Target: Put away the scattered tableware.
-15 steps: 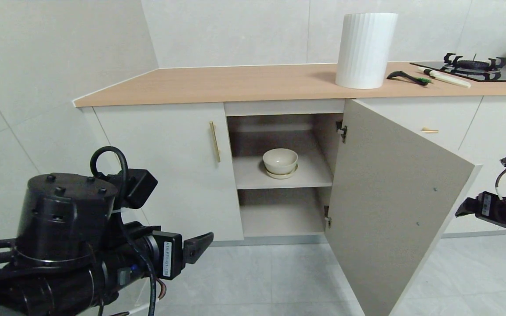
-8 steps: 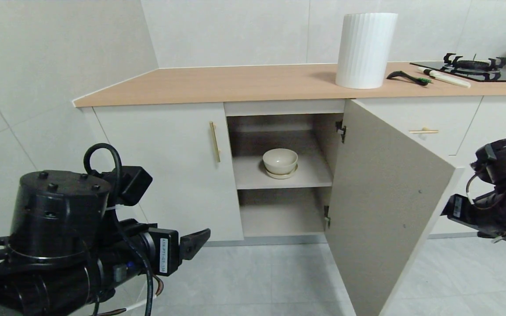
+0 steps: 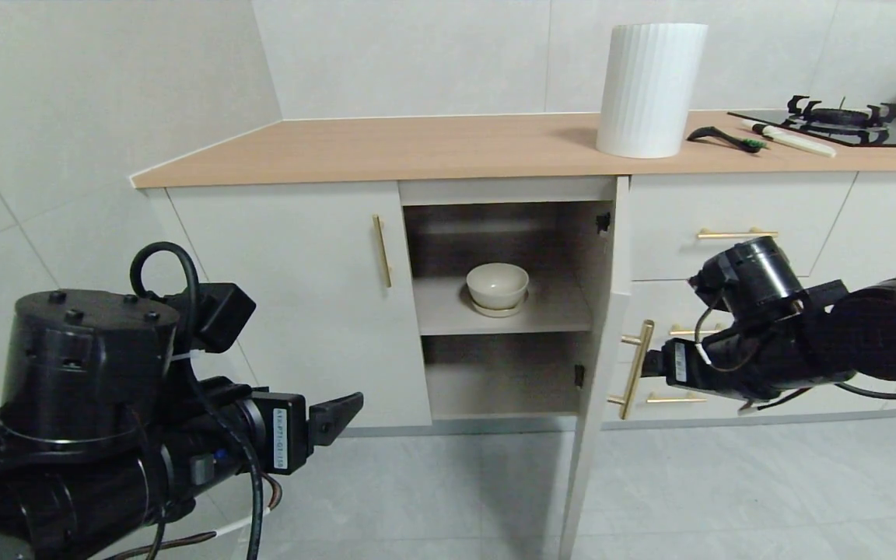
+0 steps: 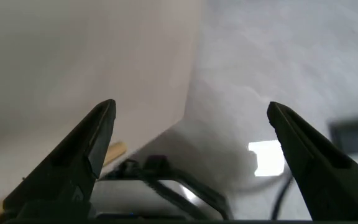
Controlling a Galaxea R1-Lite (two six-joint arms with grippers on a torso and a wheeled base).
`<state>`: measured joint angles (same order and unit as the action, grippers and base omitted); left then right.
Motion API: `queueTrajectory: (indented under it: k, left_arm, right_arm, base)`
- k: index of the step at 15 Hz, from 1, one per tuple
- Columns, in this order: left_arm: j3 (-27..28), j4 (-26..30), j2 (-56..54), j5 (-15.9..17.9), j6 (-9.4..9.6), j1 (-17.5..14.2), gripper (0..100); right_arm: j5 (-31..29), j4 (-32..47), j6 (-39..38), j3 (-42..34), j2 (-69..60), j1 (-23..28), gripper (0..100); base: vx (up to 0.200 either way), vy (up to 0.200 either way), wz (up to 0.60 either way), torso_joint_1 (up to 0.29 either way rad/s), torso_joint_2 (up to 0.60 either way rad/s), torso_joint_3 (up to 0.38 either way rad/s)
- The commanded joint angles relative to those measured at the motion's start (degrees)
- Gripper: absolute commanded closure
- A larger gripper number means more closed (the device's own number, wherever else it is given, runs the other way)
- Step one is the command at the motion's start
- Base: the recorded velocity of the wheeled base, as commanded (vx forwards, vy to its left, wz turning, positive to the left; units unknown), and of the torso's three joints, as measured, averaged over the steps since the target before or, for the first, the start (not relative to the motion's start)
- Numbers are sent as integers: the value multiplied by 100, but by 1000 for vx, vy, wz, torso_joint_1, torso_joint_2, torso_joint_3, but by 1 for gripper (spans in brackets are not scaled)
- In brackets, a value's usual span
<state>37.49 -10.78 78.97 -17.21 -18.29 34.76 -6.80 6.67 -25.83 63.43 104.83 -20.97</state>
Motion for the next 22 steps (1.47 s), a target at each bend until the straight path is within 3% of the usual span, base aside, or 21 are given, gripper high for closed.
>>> queueTrajectory:
  k: [1,7,16,22]
  left_arm:
    - [13,-3,22,-1,0,-13,0]
    - [189,-3,145,-10,71,-21,0]
    - [206,5,215,-10,71,-21,0]
    - [215,5,233,-19,71,-21,0]
  right_arm:
    - [-23,1,34,680,635,-408,0]
    - [-67,-8,52,2147,1919,-434,0]
    - [-462,-957,-238,2271,2525,-443,0]
    - [-629,-1396,-414,2279,2710,-478,0]
  base:
    - [0,0,0,0,0,0]
    - [0,0,0,0,0,0]
    - [0,0,0,0,0,0]
    - [200,0,0,1,6,2]
